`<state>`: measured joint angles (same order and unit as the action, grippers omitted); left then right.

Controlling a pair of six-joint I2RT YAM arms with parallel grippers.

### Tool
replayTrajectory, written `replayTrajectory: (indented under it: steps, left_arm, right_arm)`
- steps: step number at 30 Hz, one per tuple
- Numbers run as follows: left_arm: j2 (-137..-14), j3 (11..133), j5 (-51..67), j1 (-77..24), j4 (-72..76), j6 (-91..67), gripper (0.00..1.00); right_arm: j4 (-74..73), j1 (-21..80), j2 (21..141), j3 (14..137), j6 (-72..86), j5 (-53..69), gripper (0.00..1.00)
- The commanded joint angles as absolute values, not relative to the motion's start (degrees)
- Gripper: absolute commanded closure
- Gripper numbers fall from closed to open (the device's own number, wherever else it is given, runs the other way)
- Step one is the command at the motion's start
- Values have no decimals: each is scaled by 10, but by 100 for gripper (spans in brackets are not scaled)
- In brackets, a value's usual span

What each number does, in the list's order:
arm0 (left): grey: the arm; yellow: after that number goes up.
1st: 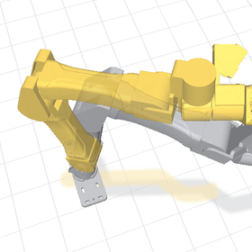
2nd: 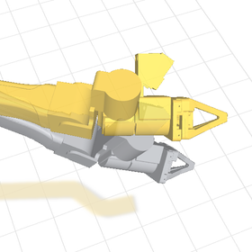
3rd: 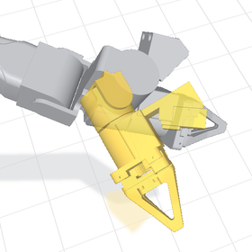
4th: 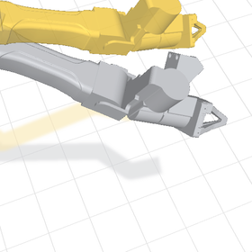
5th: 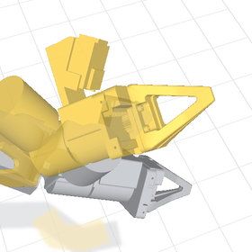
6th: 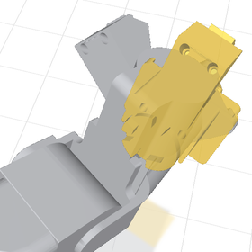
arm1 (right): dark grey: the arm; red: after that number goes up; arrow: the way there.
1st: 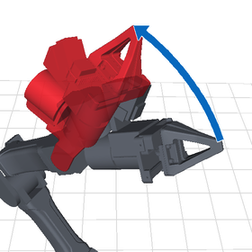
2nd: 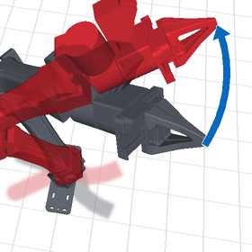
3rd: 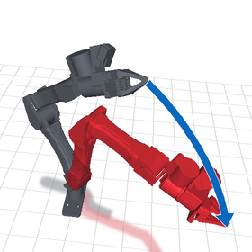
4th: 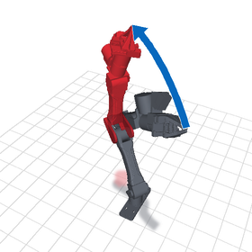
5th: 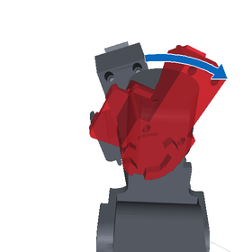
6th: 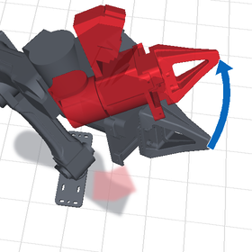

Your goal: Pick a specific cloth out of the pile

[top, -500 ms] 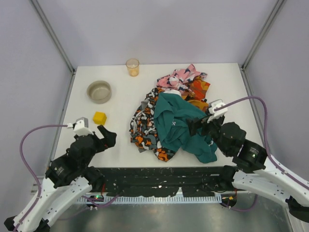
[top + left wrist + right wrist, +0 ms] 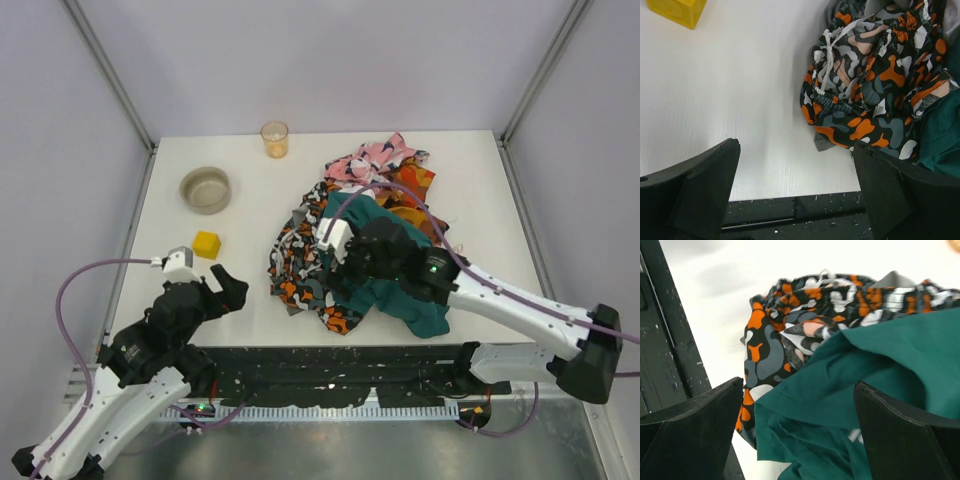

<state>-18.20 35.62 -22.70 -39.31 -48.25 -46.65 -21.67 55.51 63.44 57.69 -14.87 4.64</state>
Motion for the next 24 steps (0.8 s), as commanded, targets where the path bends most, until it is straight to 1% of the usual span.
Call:
replayTrajectory:
  steps: [1,5,7,9,11,14,15,16,17,18,19,20,21,23,24]
  left_arm:
    - [-177,350,-221,-394,-456,-461,0]
    - [-179,352,-221,-394,-464,-464,0]
    - [-179,349,-224,-394,-463,-466,0]
    - [-180,351,-225,-394,-462,-468,0]
    - [-182,351,-224,-394,-463,-468,0]
    - [-183,352,-224,-394,-466,-468,0]
    - [-182,351,-224,-394,-466,-468,1]
    - [-182,349,-224,-394,-466,-469,0]
    - [-183,349,-223,-394,-465,-469,0]
    - [-184,349,-224,-395,-466,-470,0]
    - [-184,350,-222,-395,-465,-471,0]
    - [-185,348,-221,-394,-464,-471,0]
    - [-186,346,-221,-394,-460,-472,0]
    - [-191,338,-210,-395,-441,-474,0]
    - [-199,333,-198,-394,-426,-470,0]
  right_arm:
    - [-229,569,728,623,-178,56,5]
    - [-214,576,813,613,-143,27,5]
    - [-209,586,851,608,-134,42,5]
    - [-195,599,883,597,-124,30,5]
    - [-197,604,931,592,-114,3,5]
    - [-195,604,973,585,-98,-70,4]
    - [-197,604,992,589,-91,-88,2]
    - [-199,604,1000,592,-86,-118,5]
    - [-206,604,1012,600,-70,-135,12]
    - [-209,604,1014,605,-64,-170,39]
    - [-207,604,1008,608,-49,-191,53]
    - [-205,604,1001,608,-42,-226,70]
    - [-198,603,978,608,-37,-237,73]
    - [-200,603,942,613,-39,-237,75]
    - [-200,603,931,613,-40,-235,77]
